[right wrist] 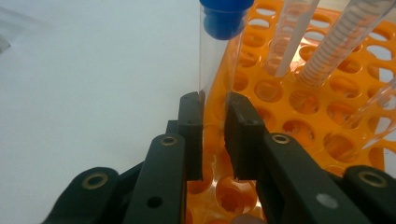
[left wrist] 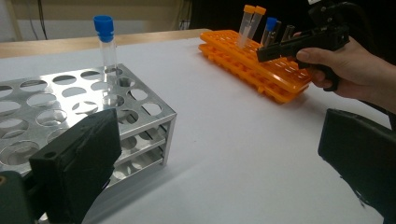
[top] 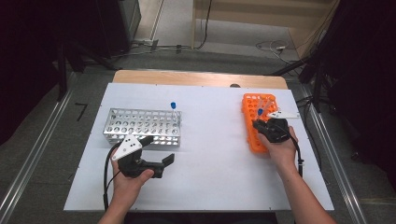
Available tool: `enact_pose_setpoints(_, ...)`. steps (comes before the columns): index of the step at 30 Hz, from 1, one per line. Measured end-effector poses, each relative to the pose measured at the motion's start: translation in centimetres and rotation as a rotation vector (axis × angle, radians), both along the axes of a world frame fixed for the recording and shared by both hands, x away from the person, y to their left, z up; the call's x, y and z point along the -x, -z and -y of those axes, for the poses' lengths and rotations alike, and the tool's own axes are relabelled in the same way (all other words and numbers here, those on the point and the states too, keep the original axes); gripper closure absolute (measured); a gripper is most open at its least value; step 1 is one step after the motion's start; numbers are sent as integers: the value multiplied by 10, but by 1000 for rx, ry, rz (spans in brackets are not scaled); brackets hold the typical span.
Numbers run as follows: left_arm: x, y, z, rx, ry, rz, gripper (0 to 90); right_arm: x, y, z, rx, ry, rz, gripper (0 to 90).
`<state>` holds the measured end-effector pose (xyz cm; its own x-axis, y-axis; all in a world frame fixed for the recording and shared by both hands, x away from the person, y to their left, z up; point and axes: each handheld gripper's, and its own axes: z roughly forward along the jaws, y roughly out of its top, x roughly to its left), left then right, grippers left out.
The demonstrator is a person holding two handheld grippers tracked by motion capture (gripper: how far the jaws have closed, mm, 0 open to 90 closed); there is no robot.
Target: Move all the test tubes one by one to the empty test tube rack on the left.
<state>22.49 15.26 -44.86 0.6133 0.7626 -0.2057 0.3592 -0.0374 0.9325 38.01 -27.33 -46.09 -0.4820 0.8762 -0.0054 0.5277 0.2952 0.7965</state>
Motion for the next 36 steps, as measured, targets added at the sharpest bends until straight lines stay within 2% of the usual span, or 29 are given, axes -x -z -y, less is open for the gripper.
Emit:
enact_pose_setpoints(9, -1, 1, 5, -2, 11, -2, 0, 12, -17, 7, -65, -16, 79, 754)
enact_pose_setpoints(13, -1, 1, 8, -3, 16, -2, 0, 19, -24, 8, -88, -37, 99, 754)
enact_pose_setpoints(20, -1, 1, 12, -9, 28, 0, 0, 36, -32, 6, -138, -90, 101, 753)
enact_pose_setpoints(36, 1, -3, 22, -5, 52, 7, 0, 78, -30, -17, -173, -248, 89, 753)
